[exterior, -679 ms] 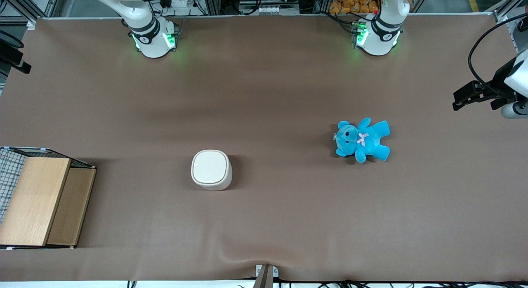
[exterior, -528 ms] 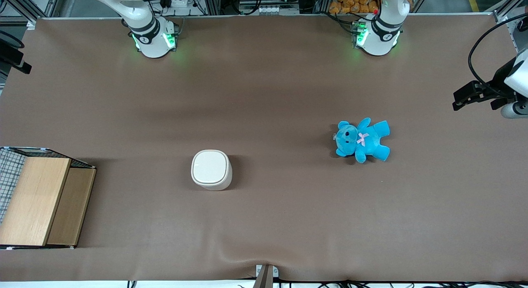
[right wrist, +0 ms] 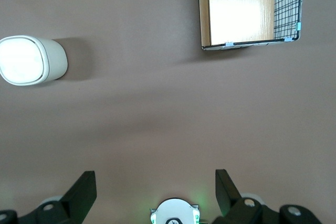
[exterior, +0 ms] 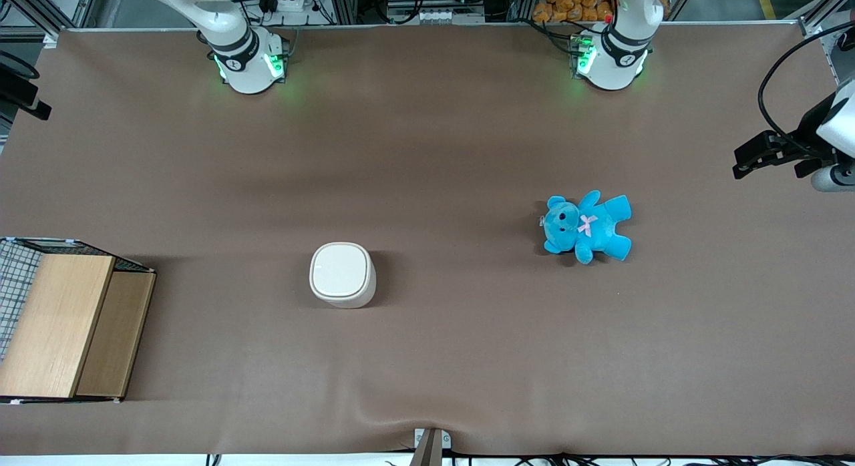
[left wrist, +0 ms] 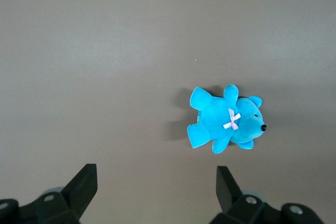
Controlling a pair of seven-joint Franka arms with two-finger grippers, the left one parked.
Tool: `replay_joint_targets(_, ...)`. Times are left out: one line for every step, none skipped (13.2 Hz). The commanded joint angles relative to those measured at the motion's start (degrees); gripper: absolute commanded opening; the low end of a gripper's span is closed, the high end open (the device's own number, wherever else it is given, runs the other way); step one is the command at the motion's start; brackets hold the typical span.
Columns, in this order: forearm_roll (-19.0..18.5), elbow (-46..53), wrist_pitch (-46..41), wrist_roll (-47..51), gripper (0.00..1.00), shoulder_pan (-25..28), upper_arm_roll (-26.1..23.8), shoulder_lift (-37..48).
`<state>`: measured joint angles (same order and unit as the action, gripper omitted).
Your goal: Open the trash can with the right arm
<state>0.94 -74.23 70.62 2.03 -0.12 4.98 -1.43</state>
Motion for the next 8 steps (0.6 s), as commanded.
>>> replay_joint_targets(-1.03, -0.3, 0.31, 0.7, 1.0, 2.48, -0.15, -2.08)
replay_joint_targets(-1.03, -0.3, 0.49, 1.13, 1.0, 3.71, -0.15, -3.57)
replay_joint_targets(-0.95, -0.3, 0.66, 1.4, 1.0, 5.03, -0.15, -5.32)
replay_joint_targets(-0.94, -0.3, 1.19, 1.49, 1.0, 6.26, -0.15, -7.17)
replay_joint_targets(-0.94, -0.3, 2.23, 1.58, 1.0, 7.75, -0.15, -9.27)
replay_joint_targets(-0.77, -0.22, 4.25, 1.66, 1.0, 9.07, -0.15, -11.82)
replay_joint_targets(-0.07, -0.13, 6.53, 1.75, 1.0, 9.87, -0.15, -14.28)
replay_joint_targets(1.07, -0.13, 8.99, 1.75, 1.0, 11.18, -0.15, -16.48)
